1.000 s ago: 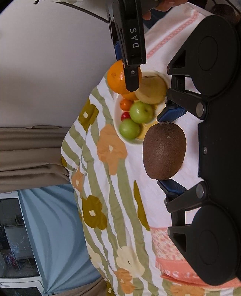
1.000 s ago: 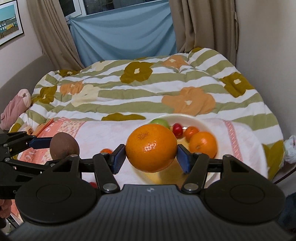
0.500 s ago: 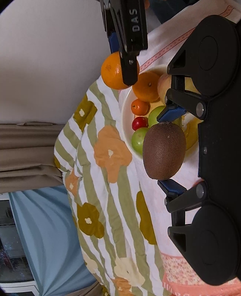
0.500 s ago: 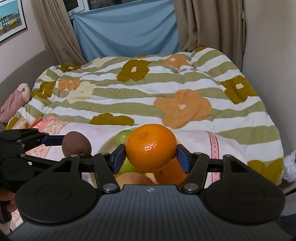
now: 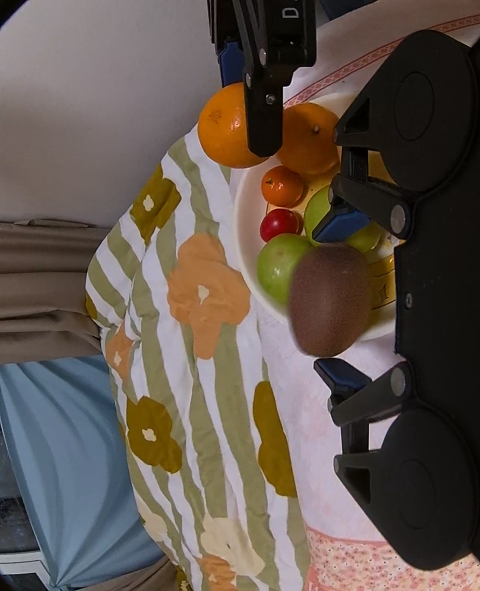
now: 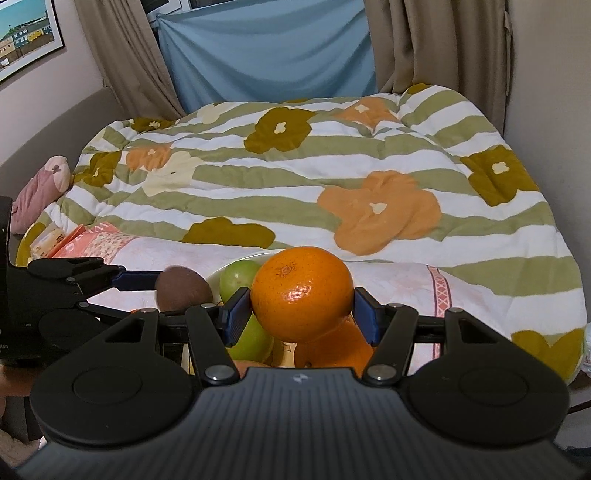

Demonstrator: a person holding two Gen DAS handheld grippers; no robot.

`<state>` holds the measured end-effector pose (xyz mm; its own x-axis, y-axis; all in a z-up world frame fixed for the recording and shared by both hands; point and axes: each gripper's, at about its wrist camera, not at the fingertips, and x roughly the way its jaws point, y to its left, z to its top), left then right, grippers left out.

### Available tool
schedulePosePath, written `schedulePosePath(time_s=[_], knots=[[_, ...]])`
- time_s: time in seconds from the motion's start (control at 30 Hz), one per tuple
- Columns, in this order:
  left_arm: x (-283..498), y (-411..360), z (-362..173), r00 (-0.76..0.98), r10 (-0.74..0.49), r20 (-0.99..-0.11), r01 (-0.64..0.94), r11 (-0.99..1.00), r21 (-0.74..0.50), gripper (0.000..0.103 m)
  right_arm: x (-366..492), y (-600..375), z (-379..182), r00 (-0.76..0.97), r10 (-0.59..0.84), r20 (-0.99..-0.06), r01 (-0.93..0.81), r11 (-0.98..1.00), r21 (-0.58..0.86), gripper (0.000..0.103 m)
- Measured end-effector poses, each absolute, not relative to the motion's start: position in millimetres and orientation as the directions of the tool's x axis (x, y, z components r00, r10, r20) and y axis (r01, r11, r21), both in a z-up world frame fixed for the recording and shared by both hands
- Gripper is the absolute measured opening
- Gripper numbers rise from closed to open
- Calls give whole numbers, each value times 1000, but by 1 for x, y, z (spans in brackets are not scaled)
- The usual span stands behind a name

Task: Organize fruits
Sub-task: 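Carry the kiwi and orange to the duck bowl and release them inside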

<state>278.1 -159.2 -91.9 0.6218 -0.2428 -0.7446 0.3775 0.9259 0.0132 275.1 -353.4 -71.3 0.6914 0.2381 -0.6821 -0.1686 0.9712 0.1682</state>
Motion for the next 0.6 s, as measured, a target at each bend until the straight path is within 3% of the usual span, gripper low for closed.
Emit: schedulePosePath(time_s=[0.13,0.6], knots=[[271,-155,-80,643,-244,-726,361,932,7,88,276,-352,-69,687,246,-684,-177,969,170,74],[229,-139,-47,680,-193,-708,285,959,12,92,291,-337,-75,656,273,-704,-253,958,136,74]])
